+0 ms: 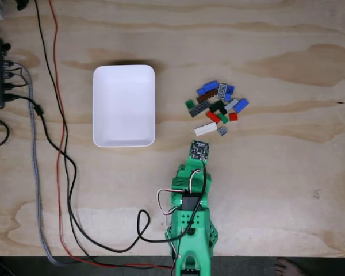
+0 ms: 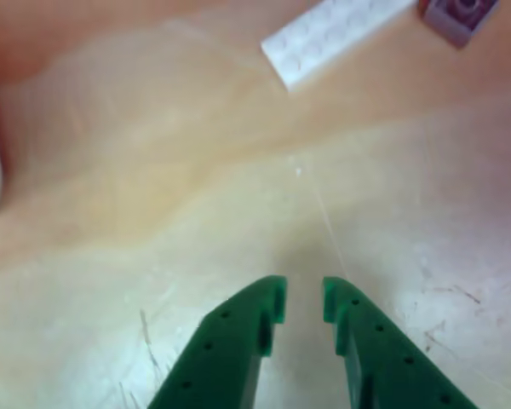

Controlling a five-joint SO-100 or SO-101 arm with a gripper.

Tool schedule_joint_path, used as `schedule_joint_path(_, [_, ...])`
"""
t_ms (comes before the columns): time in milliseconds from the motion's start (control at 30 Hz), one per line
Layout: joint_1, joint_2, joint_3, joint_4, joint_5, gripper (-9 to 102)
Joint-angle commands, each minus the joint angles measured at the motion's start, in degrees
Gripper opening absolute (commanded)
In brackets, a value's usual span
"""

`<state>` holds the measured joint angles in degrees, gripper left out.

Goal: Put all lego bricks in the bin.

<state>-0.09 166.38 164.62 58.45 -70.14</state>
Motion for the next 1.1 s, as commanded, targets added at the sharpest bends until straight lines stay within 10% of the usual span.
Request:
schedule_joint_path(0, [0.44,-39.81,-22.85,-7.03,9.14,18])
schedule_joint_path(533, [7.21,-73.39,-48.43,-8.88,24.96,22])
schedule_joint_path(767, [9.14,-78.93,-50.27,-9.93,22.94,6])
schedule_joint_path(1067, [5.71,-51.86,-50.89,1.14,25.14,0])
